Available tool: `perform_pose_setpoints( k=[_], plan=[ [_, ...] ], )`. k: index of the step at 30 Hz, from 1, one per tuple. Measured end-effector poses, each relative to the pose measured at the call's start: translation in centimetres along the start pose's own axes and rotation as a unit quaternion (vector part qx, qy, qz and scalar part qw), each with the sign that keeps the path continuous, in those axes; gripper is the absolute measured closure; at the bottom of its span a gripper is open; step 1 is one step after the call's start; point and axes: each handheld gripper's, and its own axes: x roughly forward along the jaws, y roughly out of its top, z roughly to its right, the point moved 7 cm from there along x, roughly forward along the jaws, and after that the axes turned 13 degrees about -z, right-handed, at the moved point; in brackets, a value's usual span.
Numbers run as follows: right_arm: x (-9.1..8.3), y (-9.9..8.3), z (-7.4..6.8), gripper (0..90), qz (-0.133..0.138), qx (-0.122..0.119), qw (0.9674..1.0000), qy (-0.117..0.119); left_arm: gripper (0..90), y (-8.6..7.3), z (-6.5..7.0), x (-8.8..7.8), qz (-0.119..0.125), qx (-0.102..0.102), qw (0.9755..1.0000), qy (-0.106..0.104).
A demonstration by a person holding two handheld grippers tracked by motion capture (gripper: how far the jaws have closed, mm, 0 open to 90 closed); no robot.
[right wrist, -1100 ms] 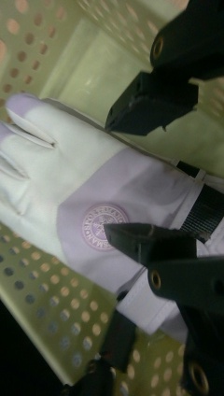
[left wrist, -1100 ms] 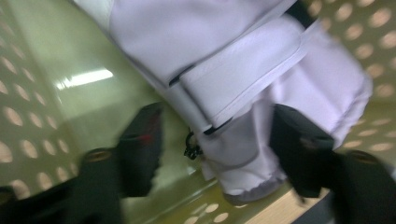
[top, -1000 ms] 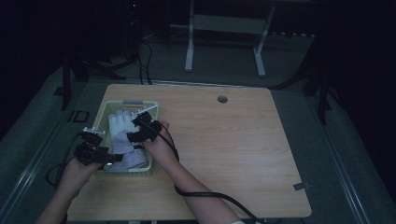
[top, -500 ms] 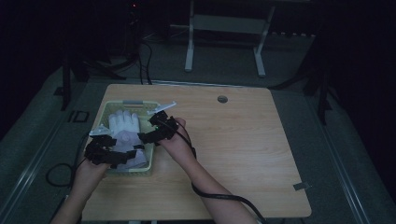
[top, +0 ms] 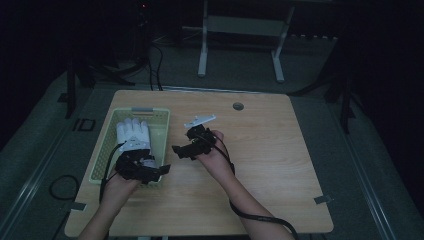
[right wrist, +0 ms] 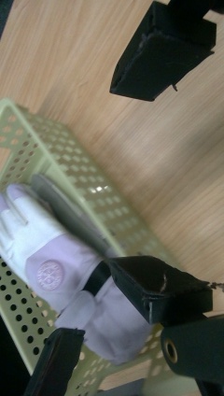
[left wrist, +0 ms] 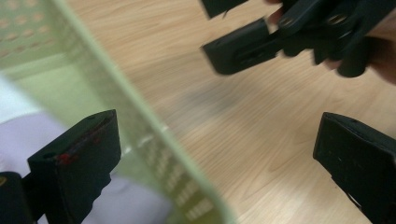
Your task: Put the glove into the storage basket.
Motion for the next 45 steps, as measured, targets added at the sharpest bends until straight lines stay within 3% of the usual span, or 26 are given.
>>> perform_pose_setpoints(
  k=[1, 3, 4, 9, 13, 16, 17, 18, 20, 25, 32, 38, 41, 45],
  plan=[
    [-0.3, -0.6, 0.4, 14.3, 0.000, -0.002, 1.0000, -0.001, 1.3, 0.5, 1.0, 0.2, 0.010, 0.014, 0.9998, -0.009],
    [-0.7, -1.2, 0.6, 14.3, 0.002, -0.002, 1.0000, -0.001, 1.3, 0.6, 1.5, 0.3, 0.012, 0.023, 0.9996, -0.011],
    [-0.9, -1.5, 0.8, 14.3, 0.005, -0.003, 1.0000, -0.001, 1.3, 1.0, 2.7, 0.4, 0.032, 0.045, 0.9980, -0.031],
    [-1.5, -2.9, 1.5, 14.2, 0.008, 0.003, 1.0000, 0.001, 1.3, 1.3, 4.6, 1.1, 0.040, 0.066, 0.9959, -0.048],
    [-1.5, -4.2, 2.0, 14.1, 0.003, 0.006, 1.0000, -0.004, 1.3, 0.9, 6.4, 2.9, 0.016, 0.083, 0.9945, -0.062],
    [-1.5, -5.2, 2.5, 14.2, 0.000, 0.012, 0.9999, -0.002, 1.2, 0.6, 7.0, 3.7, 0.003, 0.093, 0.9940, -0.058],
    [-1.4, -5.5, 2.7, 14.2, 0.001, 0.012, 0.9999, -0.002, 1.2, 0.3, 7.6, 4.6, -0.012, 0.111, 0.9923, -0.053],
    [-1.4, -5.8, 2.8, 14.2, 0.003, 0.012, 0.9999, -0.001, 1.2, 0.3, 7.6, 4.6, -0.012, 0.111, 0.9923, -0.053],
    [-1.3, -6.4, 3.1, 14.3, 0.005, 0.011, 0.9999, 0.001, 1.2, -0.1, 8.5, 5.9, -0.027, 0.128, 0.9898, -0.056],
    [-0.8, -8.0, 3.7, 14.2, 0.005, 0.013, 0.9999, 0.005, 1.3, -0.7, 9.2, 7.4, -0.040, 0.126, 0.9883, -0.076],
    [-0.4, -9.9, 4.4, 14.2, 0.006, 0.015, 0.9999, 0.007, 1.2, -1.6, 9.8, 9.0, -0.042, 0.124, 0.9874, -0.089],
    [0.1, -11.6, 4.4, 13.9, 0.000, -0.010, 0.9999, 0.013, 1.3, -2.3, 10.2, 10.5, -0.036, 0.118, 0.9879, -0.094],
    [0.3, -12.2, 4.6, 13.9, 0.004, -0.005, 0.9999, 0.016, 1.3, -2.6, 10.4, 11.1, -0.037, 0.118, 0.9873, -0.100],
    [0.5, -13.0, 4.9, 13.9, 0.004, -0.004, 0.9998, 0.018, 1.3, -2.9, 10.5, 11.6, -0.040, 0.120, 0.9877, -0.092]
  ],
)
